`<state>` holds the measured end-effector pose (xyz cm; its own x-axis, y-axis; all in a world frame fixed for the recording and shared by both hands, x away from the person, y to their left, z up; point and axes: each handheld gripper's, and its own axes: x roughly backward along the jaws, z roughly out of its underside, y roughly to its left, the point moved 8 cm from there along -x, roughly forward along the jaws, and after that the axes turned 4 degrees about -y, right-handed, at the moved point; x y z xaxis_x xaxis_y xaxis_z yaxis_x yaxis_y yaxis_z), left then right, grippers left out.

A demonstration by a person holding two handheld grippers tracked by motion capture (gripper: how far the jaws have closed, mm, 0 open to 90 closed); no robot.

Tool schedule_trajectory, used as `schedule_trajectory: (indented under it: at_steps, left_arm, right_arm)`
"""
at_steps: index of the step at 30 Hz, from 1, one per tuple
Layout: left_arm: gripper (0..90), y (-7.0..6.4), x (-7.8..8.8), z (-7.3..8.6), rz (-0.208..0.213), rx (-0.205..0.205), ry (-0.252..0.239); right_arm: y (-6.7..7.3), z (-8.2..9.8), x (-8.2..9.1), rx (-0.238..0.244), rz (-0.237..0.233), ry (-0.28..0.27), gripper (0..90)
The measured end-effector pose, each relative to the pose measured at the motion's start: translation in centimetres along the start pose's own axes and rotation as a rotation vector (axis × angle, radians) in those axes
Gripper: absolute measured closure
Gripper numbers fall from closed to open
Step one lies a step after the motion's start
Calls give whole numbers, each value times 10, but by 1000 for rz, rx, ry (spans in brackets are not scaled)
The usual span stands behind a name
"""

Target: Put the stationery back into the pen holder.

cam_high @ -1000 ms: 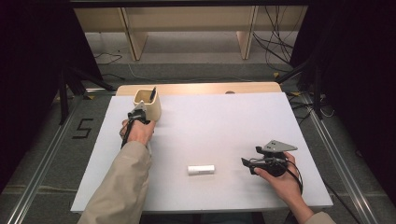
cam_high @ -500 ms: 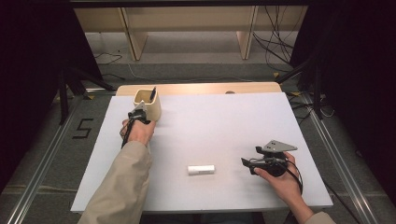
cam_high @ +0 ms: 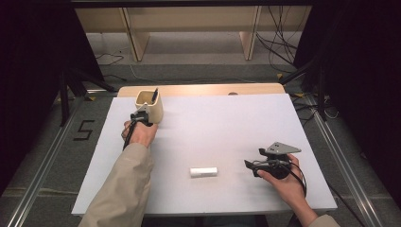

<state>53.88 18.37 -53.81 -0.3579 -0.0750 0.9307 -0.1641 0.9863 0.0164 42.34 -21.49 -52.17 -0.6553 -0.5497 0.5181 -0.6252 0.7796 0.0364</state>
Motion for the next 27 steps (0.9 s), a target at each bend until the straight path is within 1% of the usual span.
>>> schedule_trajectory:
  at_steps: [3,6,9,12,14,16,17,19,20,22,26,27]
  left_arm:
    - [781,0,2,0,7,-9,-9]
    - [781,-2,5,0,24,-28,-24]
    - [781,-4,9,-1,45,-50,-51]
    - [781,-6,12,-1,72,-75,-78]
    - [781,-6,13,0,91,-81,-89]
    - [782,-7,14,1,126,-82,-94]
    - [781,-7,14,1,137,-89,-98]
    - [782,-5,14,1,144,-99,-118]
    - [782,-4,14,2,155,-102,-119]
    - [782,-4,14,3,186,-98,-129]
    - [782,-2,16,2,204,-112,-169]
    - [782,-2,17,2,212,-115,-172]
  right_arm:
    - [0,0,0,1,0,0,231]
    - [0,0,0,1,1,2,232]
    - [0,0,0,-1,3,2,232]
    - [0,0,0,-2,3,2,231]
    - [0,0,0,0,2,3,232]
    - [0,0,0,-2,2,0,232]
    - [0,0,0,-2,3,-1,231]
    - [0,0,0,-2,3,1,231]
    - [0,0,0,-1,3,2,232]
    - [0,0,0,0,2,2,232]
    - [0,0,0,0,2,1,232]
    - [0,0,0,0,2,0,232]
